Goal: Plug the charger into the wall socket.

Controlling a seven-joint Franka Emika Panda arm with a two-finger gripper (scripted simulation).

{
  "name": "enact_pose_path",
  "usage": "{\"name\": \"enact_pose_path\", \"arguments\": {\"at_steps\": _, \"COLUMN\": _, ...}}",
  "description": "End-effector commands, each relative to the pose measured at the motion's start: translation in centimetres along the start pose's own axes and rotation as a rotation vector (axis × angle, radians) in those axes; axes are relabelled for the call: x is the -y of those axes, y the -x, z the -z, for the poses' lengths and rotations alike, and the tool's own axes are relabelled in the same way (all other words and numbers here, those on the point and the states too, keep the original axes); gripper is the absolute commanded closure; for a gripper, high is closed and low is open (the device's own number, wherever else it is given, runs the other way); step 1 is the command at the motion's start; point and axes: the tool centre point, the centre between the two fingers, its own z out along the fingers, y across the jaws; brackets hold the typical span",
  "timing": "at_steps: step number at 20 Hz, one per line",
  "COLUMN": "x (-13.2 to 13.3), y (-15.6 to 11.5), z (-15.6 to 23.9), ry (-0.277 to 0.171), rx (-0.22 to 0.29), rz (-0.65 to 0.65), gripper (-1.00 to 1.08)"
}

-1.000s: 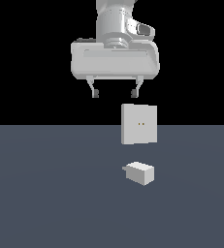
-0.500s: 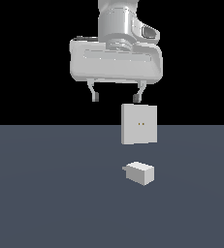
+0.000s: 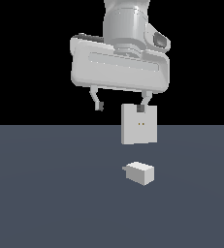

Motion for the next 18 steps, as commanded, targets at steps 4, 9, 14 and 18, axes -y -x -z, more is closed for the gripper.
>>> {"name": "enact_pose_path", "arguments": {"at_steps": 4, "x": -0.3, "y": 1.3, "z": -1.3, "ry": -0.012, "rx": -0.036, "rz": 0.088, "gripper": -0.92}}
{"name": "enact_pose_path", "arguments": {"at_steps": 9, "x": -0.6, "y": 2.2, "z": -2.3, "ry": -0.023, "rx": -0.066, "rz": 0.16, "gripper": -0.92}}
{"name": "enact_pose_path", "arguments": {"at_steps": 14, "x": -0.9, "y": 3.1, "z": -3.4, "ry": -0.034, "rx": -0.094, "rz": 0.228, "gripper": -0.92}}
{"name": "enact_pose_path", "arguments": {"at_steps": 18, "x": -1.2, "y": 3.7, "z": -4.3, "ry": -0.043, "rx": -0.116, "rz": 0.282, "gripper": -0.92}}
